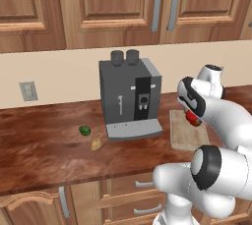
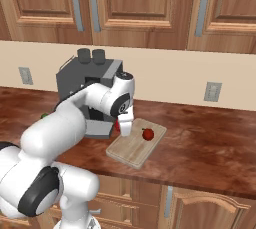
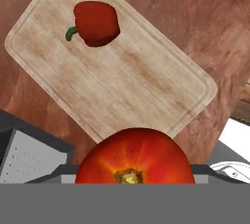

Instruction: Place the avocado, onion, tomato, and bell pepper on the cutting board.

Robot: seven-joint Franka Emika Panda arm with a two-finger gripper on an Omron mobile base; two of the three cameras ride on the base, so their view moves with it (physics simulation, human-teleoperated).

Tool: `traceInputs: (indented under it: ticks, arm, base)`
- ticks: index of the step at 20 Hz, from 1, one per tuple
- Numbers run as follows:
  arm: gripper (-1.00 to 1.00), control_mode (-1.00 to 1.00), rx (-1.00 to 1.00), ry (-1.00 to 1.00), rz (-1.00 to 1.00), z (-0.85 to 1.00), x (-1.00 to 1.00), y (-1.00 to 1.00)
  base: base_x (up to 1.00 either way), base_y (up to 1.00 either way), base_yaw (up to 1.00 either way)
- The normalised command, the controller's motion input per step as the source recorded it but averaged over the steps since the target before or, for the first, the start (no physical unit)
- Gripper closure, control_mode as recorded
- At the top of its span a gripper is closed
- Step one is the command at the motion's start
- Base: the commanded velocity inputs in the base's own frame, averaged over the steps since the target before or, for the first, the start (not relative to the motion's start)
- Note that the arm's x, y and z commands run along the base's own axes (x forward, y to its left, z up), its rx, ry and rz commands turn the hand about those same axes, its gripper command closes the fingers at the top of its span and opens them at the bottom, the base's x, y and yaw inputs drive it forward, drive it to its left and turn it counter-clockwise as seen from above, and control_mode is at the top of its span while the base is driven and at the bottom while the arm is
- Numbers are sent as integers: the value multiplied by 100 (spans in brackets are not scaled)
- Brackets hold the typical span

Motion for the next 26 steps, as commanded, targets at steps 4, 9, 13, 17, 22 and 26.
traceInputs:
  ticks: [4,9,13,17,22,26]
  arm:
    - [100,-100,6,0,-1,-3,9,-18]
    - [100,-100,7,0,-3,-5,8,-7]
    - [100,-100,2,0,-6,-12,5,0]
    - [100,-100,0,0,-10,-24,9,0]
    - [100,-100,0,0,-7,-19,8,0]
    - [100,-100,5,0,-2,-4,3,0]
  base:
    - [0,0,0]
    - [0,0,0]
    - [0,0,0]
    - [0,0,0]
    - [0,0,0]
    - [0,0,0]
